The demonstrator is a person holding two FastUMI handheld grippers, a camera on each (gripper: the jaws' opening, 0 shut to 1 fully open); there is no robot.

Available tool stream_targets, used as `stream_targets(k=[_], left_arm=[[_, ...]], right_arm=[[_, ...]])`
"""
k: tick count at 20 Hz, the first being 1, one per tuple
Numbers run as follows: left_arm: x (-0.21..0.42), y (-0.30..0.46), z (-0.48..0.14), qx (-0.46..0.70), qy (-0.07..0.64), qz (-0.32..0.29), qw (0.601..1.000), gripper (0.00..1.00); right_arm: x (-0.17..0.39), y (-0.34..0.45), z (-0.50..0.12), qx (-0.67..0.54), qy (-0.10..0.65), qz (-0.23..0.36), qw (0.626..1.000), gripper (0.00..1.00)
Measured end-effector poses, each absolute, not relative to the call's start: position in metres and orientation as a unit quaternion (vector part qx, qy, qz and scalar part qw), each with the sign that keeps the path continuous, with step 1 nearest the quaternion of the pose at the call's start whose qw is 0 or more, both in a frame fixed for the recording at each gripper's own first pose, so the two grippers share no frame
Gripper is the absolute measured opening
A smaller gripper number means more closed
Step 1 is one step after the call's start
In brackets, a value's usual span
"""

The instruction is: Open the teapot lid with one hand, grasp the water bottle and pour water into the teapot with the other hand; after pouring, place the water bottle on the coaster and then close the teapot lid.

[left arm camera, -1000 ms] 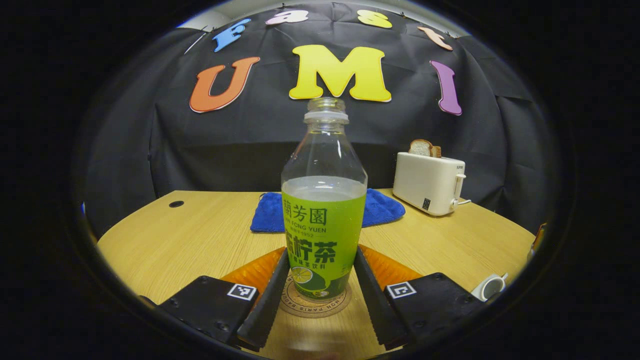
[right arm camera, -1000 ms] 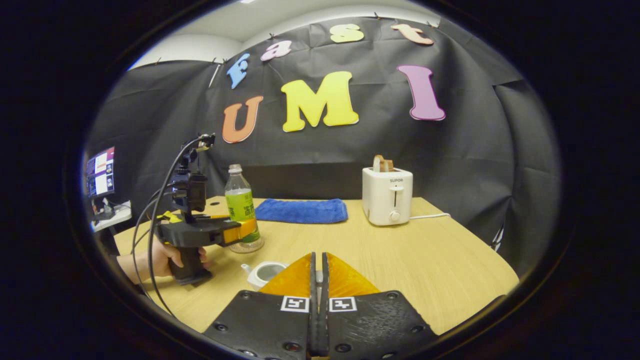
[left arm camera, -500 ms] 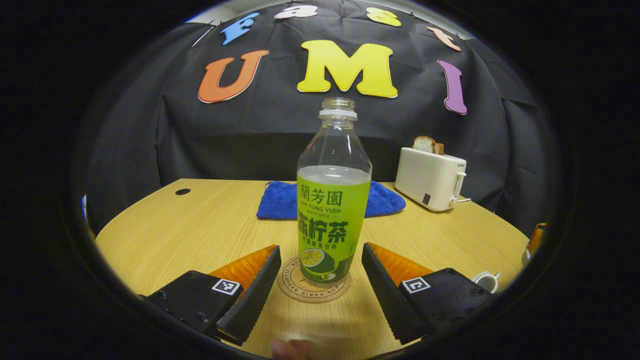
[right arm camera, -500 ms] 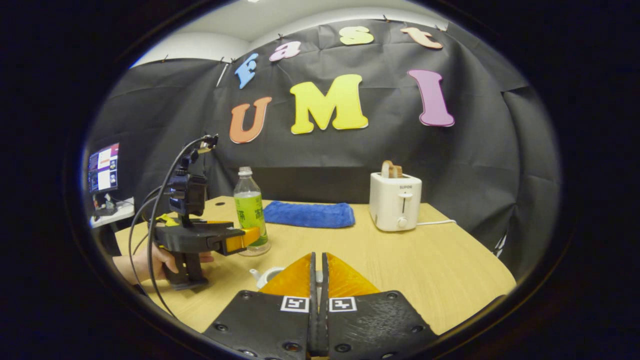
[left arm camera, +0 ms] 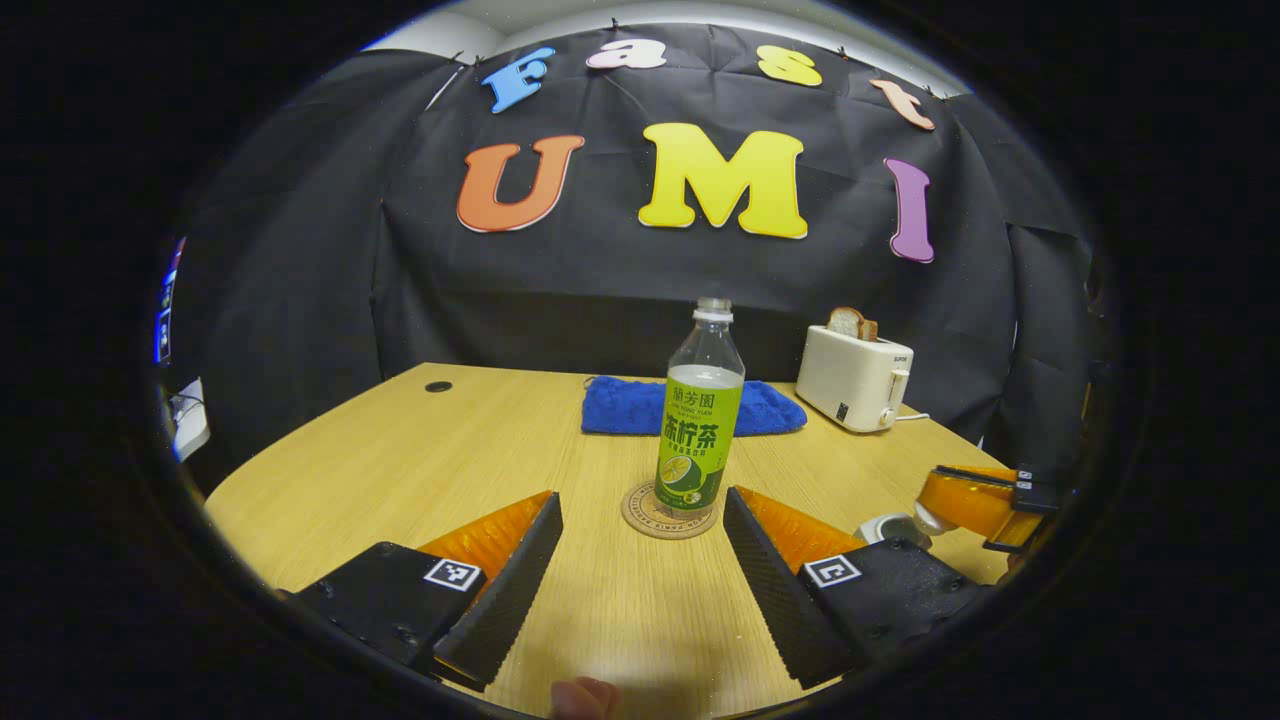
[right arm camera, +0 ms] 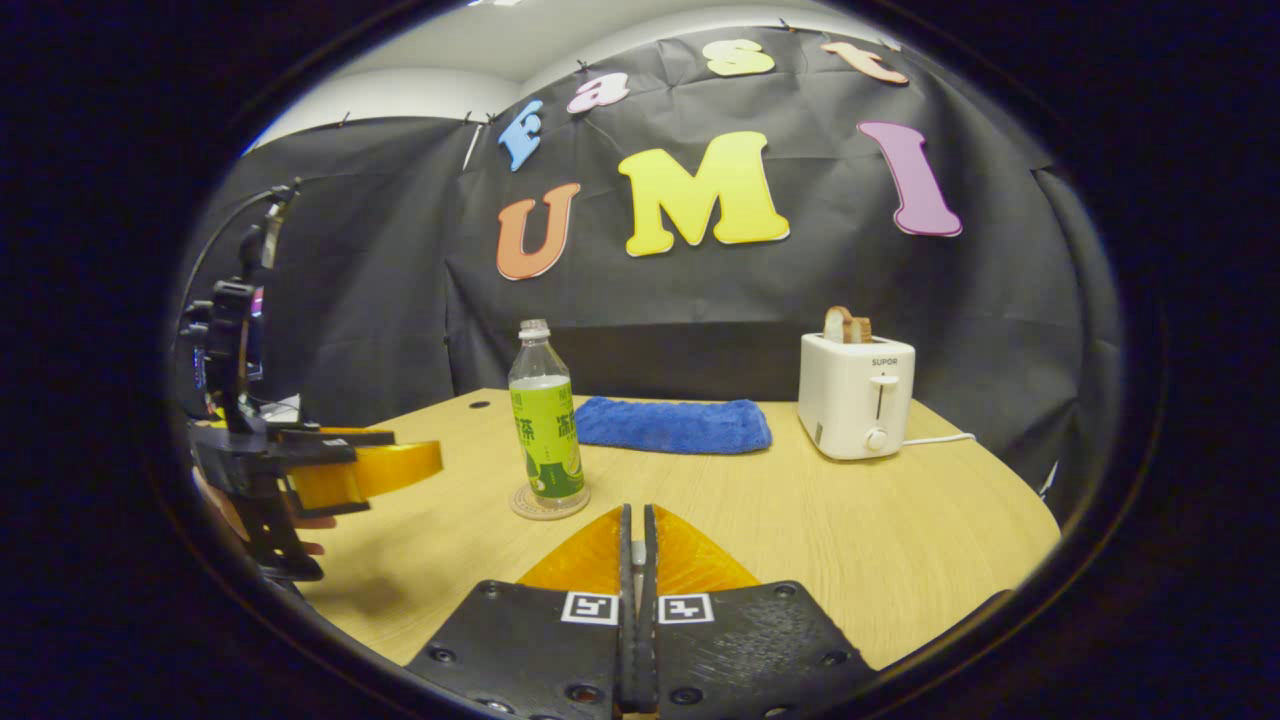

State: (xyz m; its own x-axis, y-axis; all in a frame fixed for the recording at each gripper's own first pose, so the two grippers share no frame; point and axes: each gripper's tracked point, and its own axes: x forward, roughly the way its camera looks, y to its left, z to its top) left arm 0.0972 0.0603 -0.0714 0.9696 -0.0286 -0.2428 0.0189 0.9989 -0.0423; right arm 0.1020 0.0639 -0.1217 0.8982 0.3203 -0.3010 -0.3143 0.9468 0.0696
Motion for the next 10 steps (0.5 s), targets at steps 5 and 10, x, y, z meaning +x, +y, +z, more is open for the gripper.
stream_targets(k=[5,10], left_arm=[[0.056,0.076,-0.05,0.004,0.084,0.021,0.996,1.0],[0.043,0.081,-0.039,0.006,0.063,0.034,0.997,1.0]], right_arm=[[0.108,0.071,-0.127,0.004,0.15,0.171,0.974,0.0],[0.111,0.076,-0.133,0.008,0.149,0.176,0.973,0.0]])
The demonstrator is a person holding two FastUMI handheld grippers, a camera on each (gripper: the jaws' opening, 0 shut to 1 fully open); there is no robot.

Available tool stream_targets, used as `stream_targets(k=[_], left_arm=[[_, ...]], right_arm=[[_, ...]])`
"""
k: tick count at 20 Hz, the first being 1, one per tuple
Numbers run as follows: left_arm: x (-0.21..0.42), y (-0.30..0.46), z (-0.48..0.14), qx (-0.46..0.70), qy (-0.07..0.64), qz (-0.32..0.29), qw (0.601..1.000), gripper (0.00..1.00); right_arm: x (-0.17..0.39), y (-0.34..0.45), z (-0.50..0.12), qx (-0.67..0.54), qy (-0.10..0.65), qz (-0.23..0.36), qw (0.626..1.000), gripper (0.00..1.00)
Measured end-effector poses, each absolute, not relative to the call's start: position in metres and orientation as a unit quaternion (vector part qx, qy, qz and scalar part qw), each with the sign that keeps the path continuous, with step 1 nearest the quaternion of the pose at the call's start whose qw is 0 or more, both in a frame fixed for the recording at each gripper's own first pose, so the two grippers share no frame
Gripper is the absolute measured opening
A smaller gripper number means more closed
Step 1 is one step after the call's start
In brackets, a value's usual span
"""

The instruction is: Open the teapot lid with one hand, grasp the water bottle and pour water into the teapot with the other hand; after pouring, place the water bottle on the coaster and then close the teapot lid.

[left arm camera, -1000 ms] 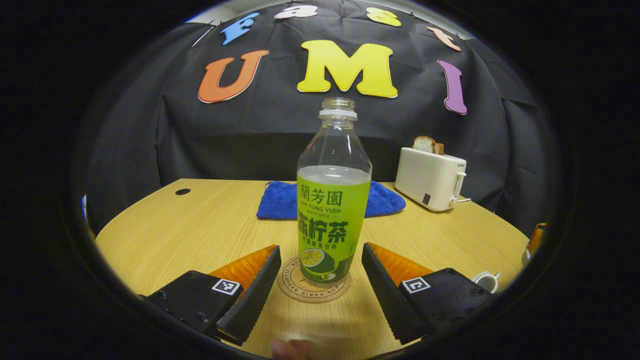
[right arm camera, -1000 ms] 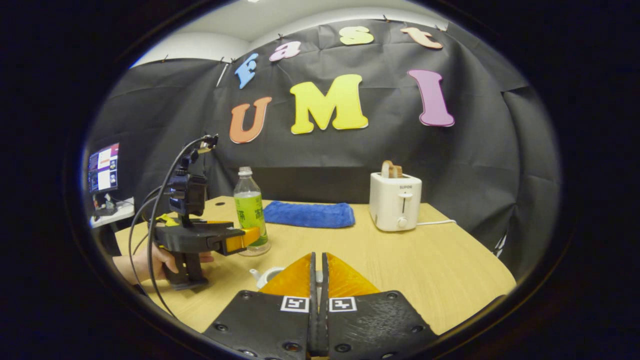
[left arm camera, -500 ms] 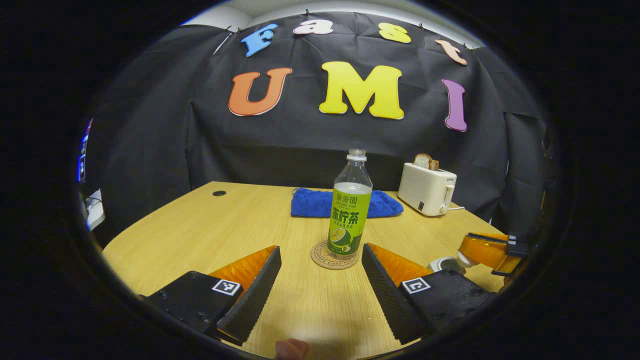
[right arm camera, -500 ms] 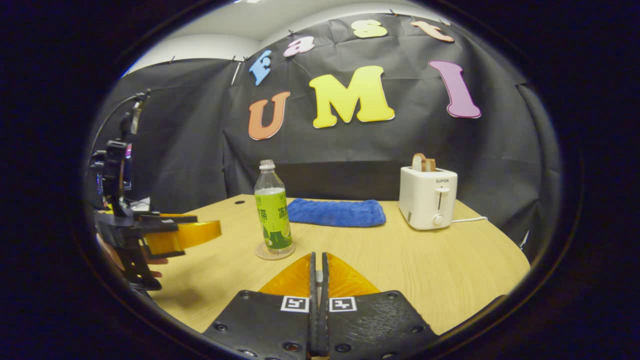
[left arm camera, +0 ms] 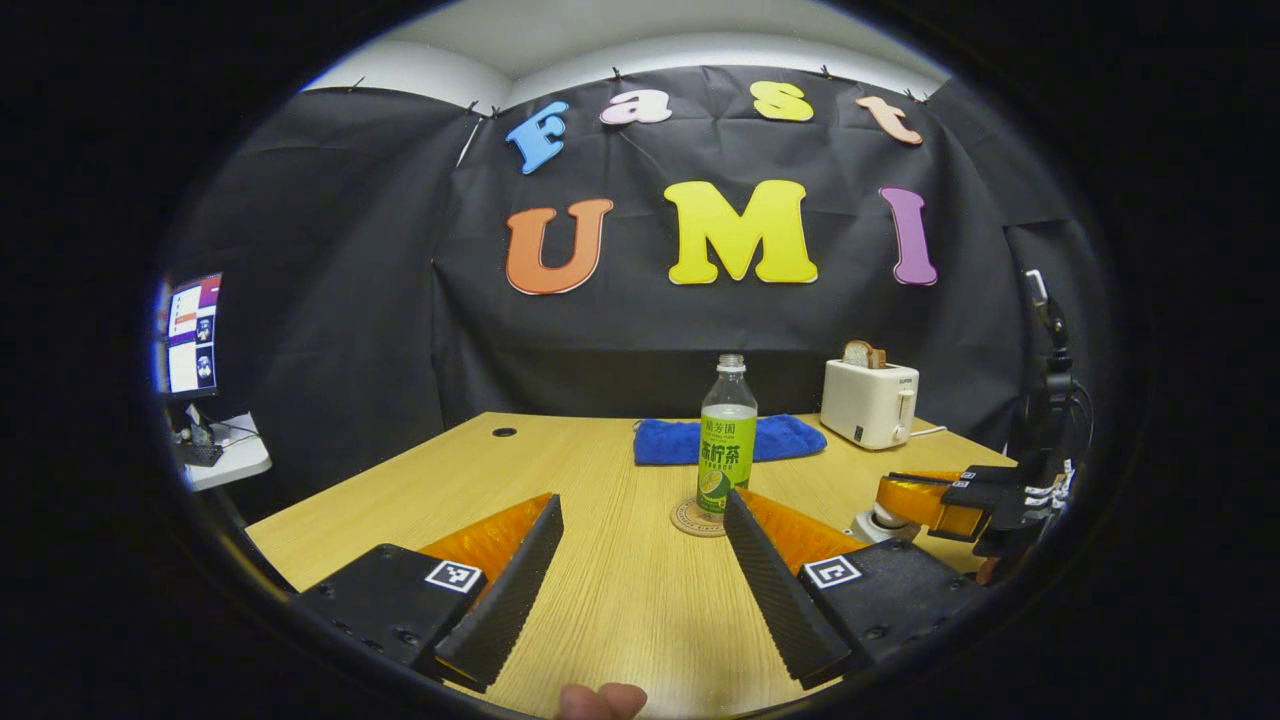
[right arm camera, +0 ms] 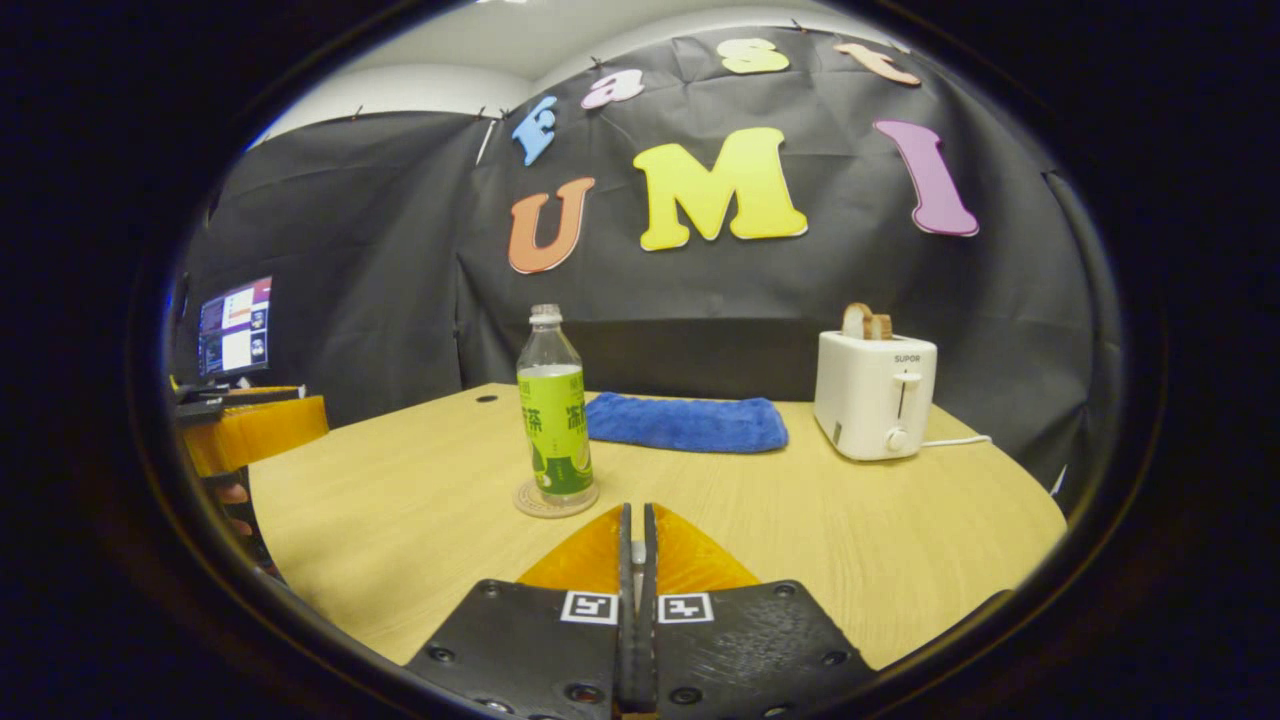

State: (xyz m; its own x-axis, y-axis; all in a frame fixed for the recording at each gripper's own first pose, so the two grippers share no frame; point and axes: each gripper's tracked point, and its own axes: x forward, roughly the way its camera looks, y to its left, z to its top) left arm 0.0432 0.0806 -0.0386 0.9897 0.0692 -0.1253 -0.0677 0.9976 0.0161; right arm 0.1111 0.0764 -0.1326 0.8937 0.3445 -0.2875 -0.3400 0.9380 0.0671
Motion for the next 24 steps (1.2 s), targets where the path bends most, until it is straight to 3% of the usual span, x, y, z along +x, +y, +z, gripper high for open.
stream_targets(k=[8,13,14,15,16,17,18,19,24], left_arm=[[0.034,0.092,-0.027,-0.015,0.049,0.045,0.998,1.0],[0.029,0.094,-0.023,-0.009,0.04,0.049,0.998,1.0],[0.027,0.092,-0.023,-0.007,0.04,0.048,0.998,1.0],[0.025,0.09,-0.023,-0.004,0.038,0.047,0.998,1.0],[0.023,0.088,-0.024,-0.004,0.039,0.046,0.998,1.0],[0.021,0.086,-0.022,-0.004,0.037,0.044,0.998,1.0],[0.018,0.082,-0.02,-0.006,0.033,0.04,0.999,1.0],[0.017,0.077,-0.018,-0.009,0.03,0.034,0.999,1.0],[0.003,0.056,-0.012,-0.006,0.014,0.015,1.0,1.0]], right_arm=[[0.11,0.077,-0.142,0.004,0.153,0.171,0.973,0.0],[0.109,0.076,-0.129,-0.009,0.135,0.155,0.979,0.1],[0.107,0.075,-0.124,-0.009,0.128,0.155,0.98,0.15],[0.104,0.073,-0.116,-0.007,0.12,0.151,0.981,0.41],[0.1,0.069,-0.106,-0.008,0.109,0.143,0.984,0.53],[0.096,0.063,-0.094,-0.008,0.093,0.134,0.987,0.73],[0.092,0.057,-0.082,-0.011,0.078,0.123,0.989,0.81],[0.084,0.051,-0.068,-0.017,0.064,0.114,0.991,0.95],[0.042,0.021,-0.032,-0.034,0.024,0.074,0.996,0.97]])
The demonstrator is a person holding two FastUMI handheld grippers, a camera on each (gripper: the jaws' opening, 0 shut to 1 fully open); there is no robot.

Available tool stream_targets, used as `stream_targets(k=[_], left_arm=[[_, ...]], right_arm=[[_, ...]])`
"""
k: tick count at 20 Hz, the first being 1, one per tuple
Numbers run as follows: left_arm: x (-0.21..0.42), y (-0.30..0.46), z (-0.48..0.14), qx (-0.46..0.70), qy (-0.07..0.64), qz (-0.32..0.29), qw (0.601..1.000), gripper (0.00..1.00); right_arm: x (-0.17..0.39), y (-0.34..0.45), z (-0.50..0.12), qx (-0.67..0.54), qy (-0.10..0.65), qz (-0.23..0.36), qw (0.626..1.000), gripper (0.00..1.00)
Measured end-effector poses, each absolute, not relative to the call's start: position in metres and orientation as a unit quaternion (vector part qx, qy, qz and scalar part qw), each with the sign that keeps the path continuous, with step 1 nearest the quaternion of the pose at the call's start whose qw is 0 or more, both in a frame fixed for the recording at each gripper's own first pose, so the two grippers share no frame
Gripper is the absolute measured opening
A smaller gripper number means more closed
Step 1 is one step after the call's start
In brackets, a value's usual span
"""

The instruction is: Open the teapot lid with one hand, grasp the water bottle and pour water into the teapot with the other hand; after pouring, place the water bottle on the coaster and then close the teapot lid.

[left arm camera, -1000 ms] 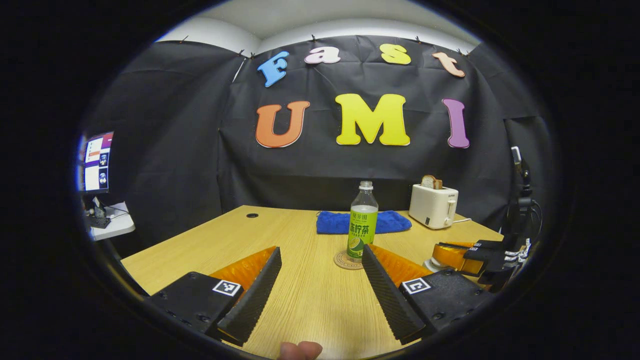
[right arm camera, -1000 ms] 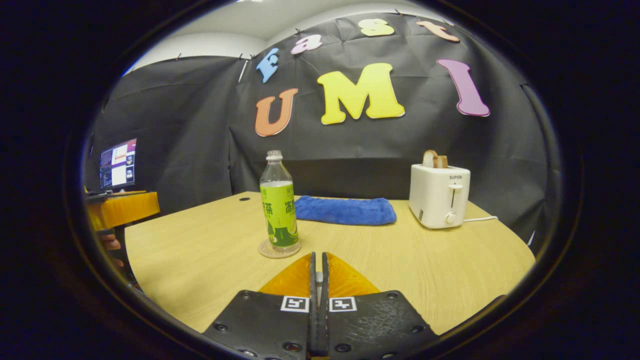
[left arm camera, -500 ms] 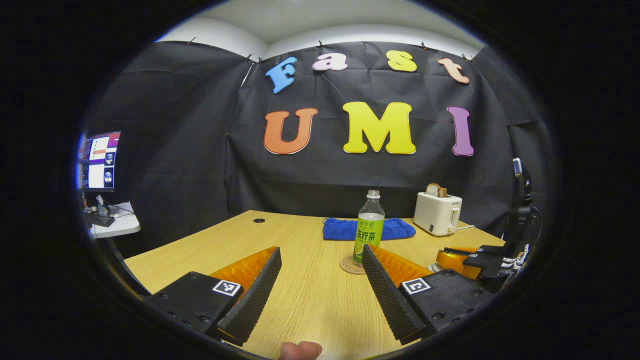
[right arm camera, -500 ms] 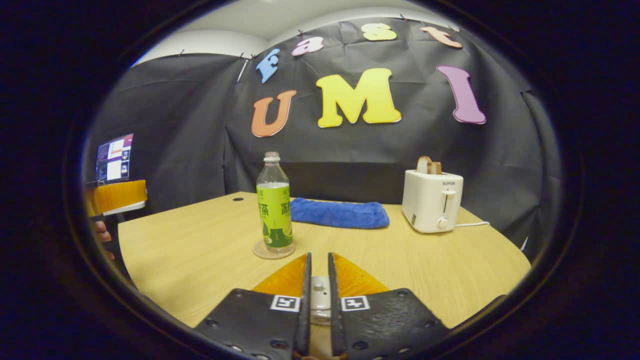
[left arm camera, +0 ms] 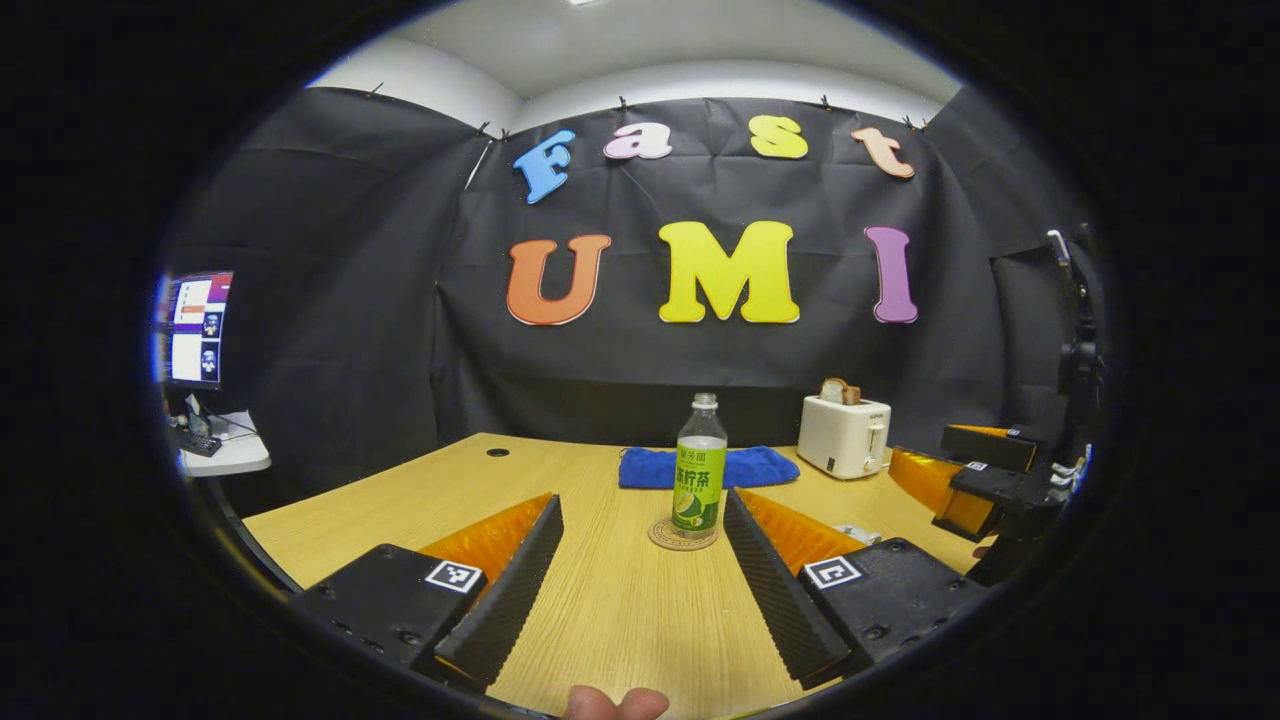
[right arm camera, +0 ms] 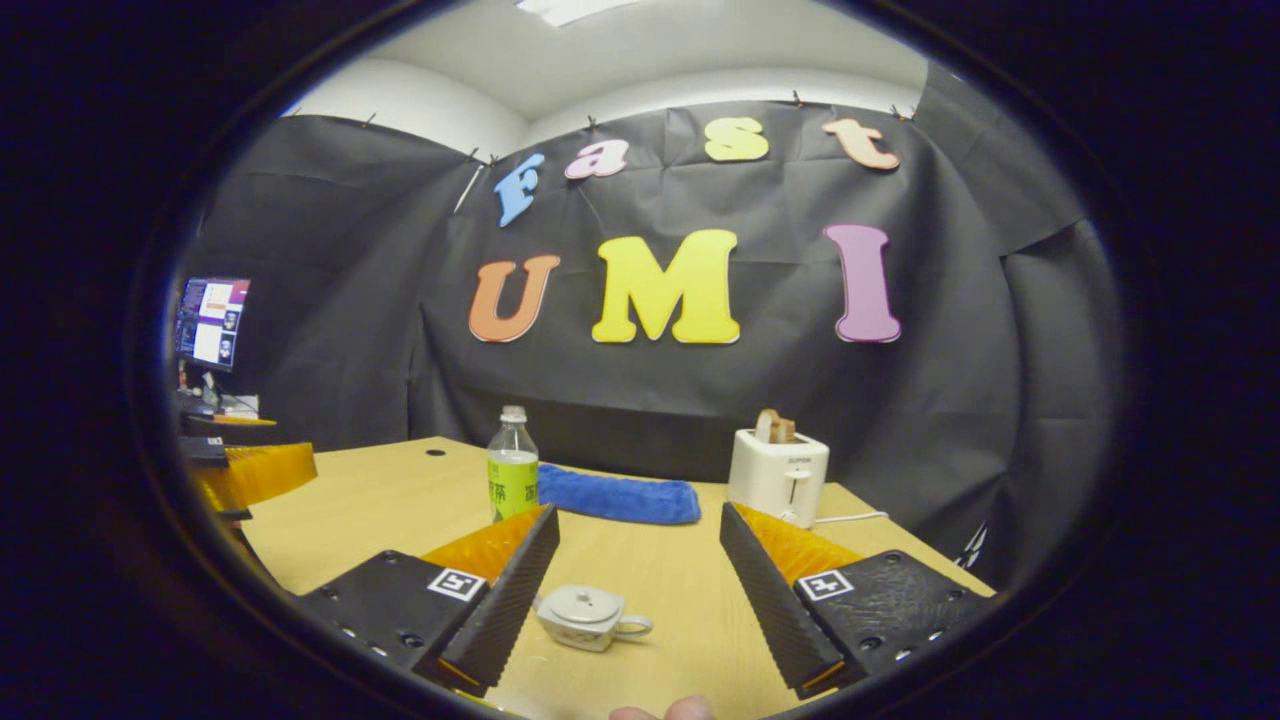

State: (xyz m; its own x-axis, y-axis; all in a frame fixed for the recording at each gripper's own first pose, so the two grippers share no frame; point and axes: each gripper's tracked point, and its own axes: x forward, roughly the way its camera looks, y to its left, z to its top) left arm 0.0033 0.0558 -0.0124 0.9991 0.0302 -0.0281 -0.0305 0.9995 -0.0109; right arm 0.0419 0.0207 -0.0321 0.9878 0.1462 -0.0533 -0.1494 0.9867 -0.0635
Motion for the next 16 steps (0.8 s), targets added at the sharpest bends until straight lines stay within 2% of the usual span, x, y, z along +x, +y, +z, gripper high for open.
stream_targets(k=[9,16], left_arm=[[-0.013,0.014,-0.011,0.002,0.016,-0.024,1.0,1.0],[-0.019,0.017,0.0,0.014,-0.001,-0.016,1.0,1.0]], right_arm=[[-0.017,-0.012,-0.014,-0.037,0.014,0.024,0.999,0.95],[-0.029,-0.007,-0.011,-0.042,0.018,0.014,0.999,0.95]])
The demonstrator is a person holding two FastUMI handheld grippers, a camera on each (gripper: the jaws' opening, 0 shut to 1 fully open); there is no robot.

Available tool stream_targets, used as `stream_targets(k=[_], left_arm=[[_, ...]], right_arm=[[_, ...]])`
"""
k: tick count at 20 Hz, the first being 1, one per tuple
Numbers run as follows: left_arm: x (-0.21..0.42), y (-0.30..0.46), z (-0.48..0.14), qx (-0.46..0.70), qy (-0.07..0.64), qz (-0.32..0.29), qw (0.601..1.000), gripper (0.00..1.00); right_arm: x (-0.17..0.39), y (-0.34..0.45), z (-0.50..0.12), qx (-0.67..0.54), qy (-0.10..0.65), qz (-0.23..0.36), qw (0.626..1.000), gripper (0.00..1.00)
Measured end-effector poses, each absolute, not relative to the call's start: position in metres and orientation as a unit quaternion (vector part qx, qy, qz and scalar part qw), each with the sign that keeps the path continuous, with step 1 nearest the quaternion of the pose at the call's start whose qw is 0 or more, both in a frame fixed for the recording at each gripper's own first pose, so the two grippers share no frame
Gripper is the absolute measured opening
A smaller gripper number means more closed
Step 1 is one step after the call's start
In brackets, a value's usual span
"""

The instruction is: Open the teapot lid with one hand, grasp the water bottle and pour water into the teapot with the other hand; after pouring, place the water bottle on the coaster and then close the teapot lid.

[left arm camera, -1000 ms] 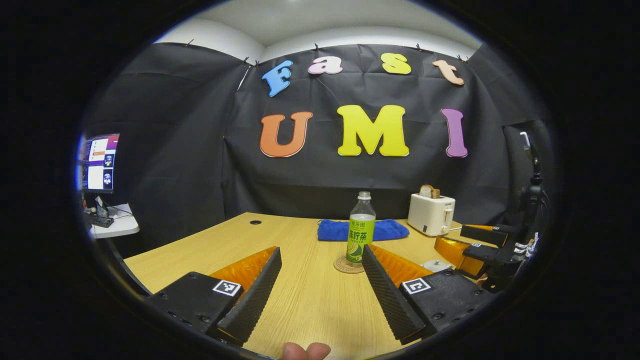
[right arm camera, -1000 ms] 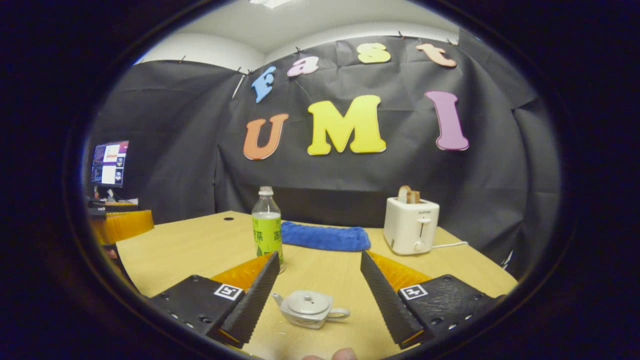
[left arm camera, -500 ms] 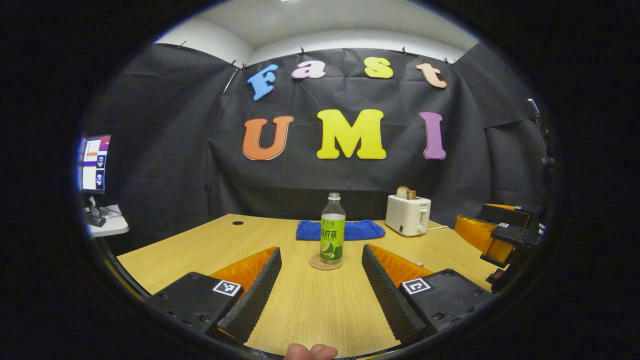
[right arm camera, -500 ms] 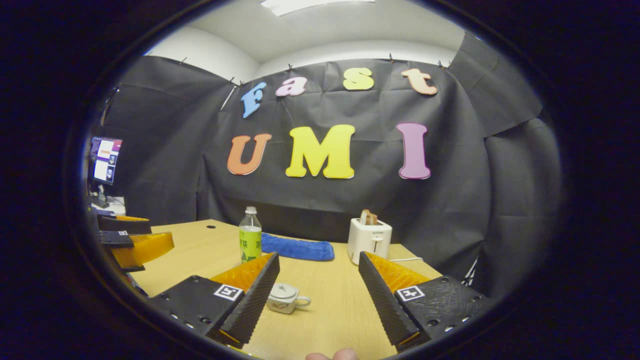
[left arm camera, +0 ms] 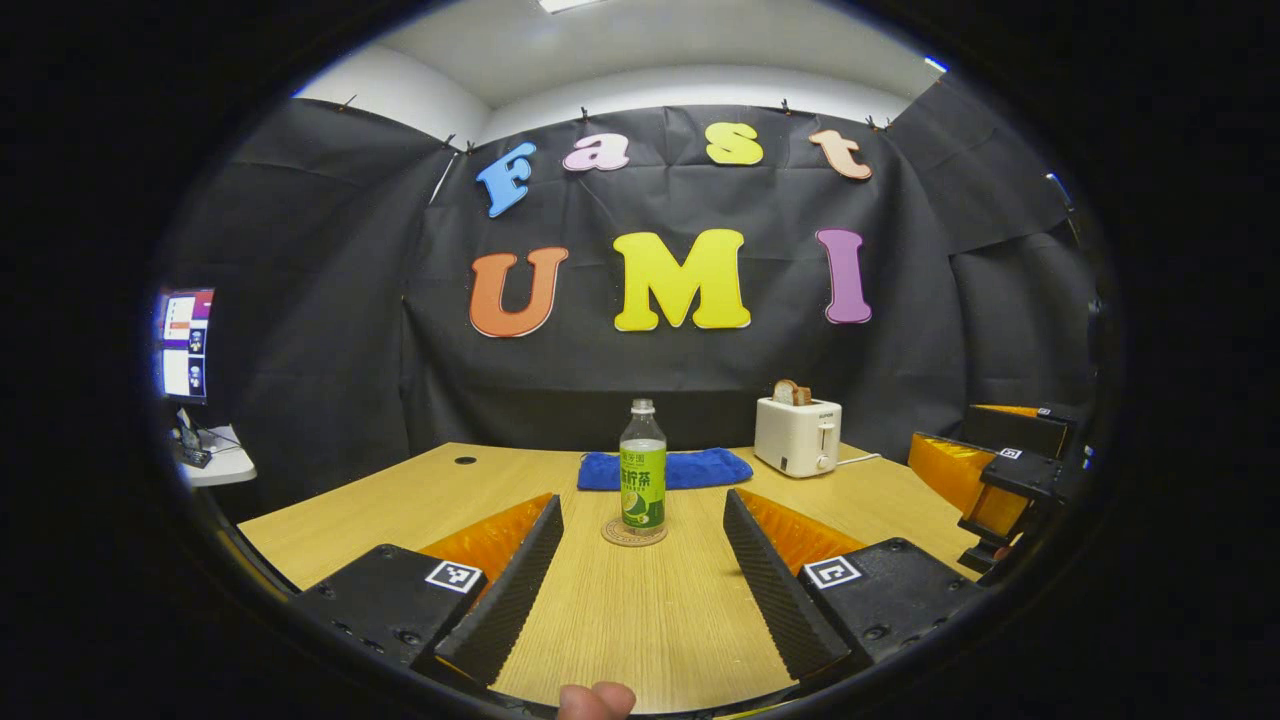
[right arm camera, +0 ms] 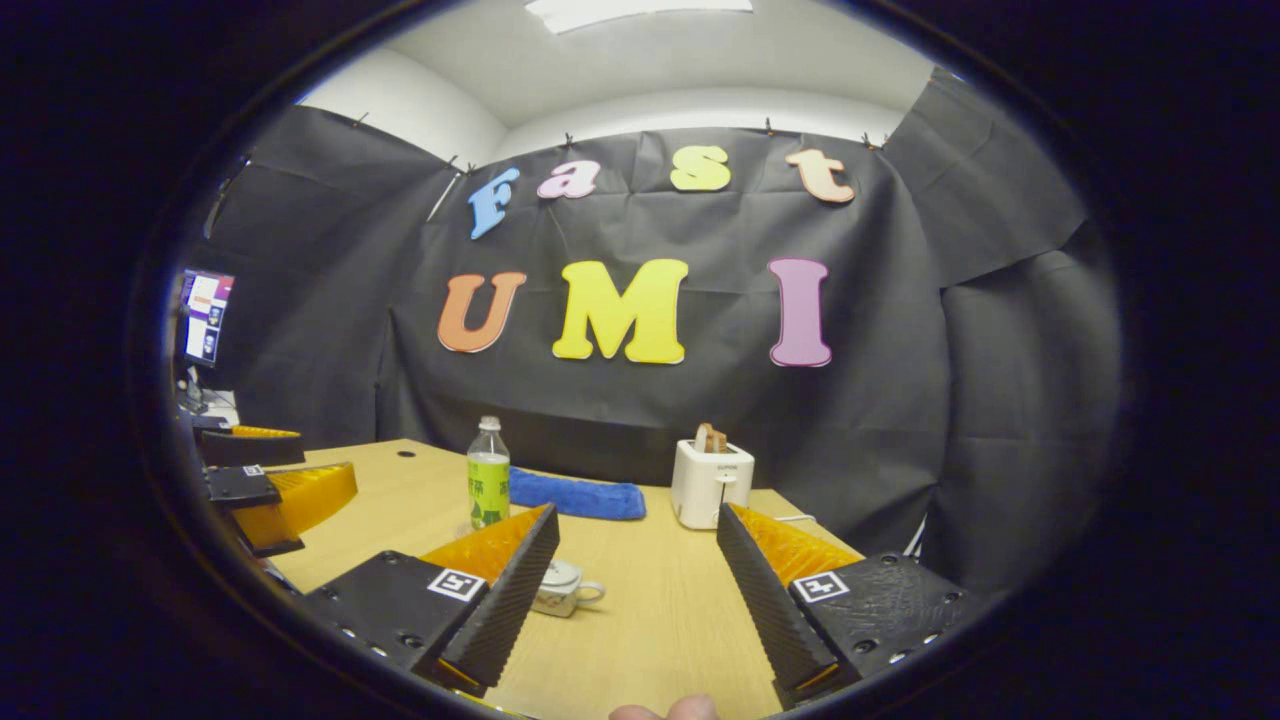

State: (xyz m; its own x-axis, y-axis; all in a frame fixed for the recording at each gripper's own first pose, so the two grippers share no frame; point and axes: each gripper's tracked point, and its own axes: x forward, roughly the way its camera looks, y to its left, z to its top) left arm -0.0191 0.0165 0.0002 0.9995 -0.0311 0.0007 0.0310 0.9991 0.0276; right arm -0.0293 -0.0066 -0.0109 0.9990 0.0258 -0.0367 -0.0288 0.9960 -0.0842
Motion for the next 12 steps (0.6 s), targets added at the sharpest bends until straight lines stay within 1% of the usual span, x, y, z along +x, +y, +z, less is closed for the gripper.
stream_targets(k=[2,3,4,5,6,7,9,10,12], left_arm=[[-0.017,0.017,-0.002,0.014,0.0,-0.016,1.0,1.0],[-0.016,0.017,-0.002,0.012,0.002,-0.016,1.0,1.0],[-0.017,0.016,-0.004,0.011,0.003,-0.018,1.0,1.0],[-0.017,0.016,-0.004,0.011,0.005,-0.02,1.0,1.0],[-0.017,0.016,-0.005,0.012,0.006,-0.02,1.0,1.0],[-0.016,0.017,-0.004,0.013,0.005,-0.018,1.0,1.0],[-0.018,0.016,-0.005,0.012,0.006,-0.02,1.0,1.0],[-0.018,0.016,-0.003,0.011,0.005,-0.022,1.0,1.0],[-0.017,0.014,-0.002,0.013,0.002,-0.024,1.0,1.0]], right_arm=[[-0.031,-0.004,-0.011,-0.043,0.017,0.012,0.999,0.97],[-0.032,-0.003,-0.01,-0.042,0.017,0.011,0.999,0.95],[-0.033,-0.002,-0.011,-0.042,0.019,0.011,0.999,0.96],[-0.033,-0.001,-0.012,-0.042,0.019,0.012,0.999,0.95],[-0.033,0.0,-0.012,-0.043,0.02,0.01,0.999,0.97],[-0.033,0.0,-0.011,-0.044,0.019,0.009,0.999,0.95],[-0.035,0.003,-0.011,-0.039,0.02,0.01,0.999,0.97],[-0.036,0.005,-0.011,-0.038,0.02,0.011,0.999,0.95],[-0.037,0.006,-0.009,-0.043,0.017,0.012,0.999,0.97]])
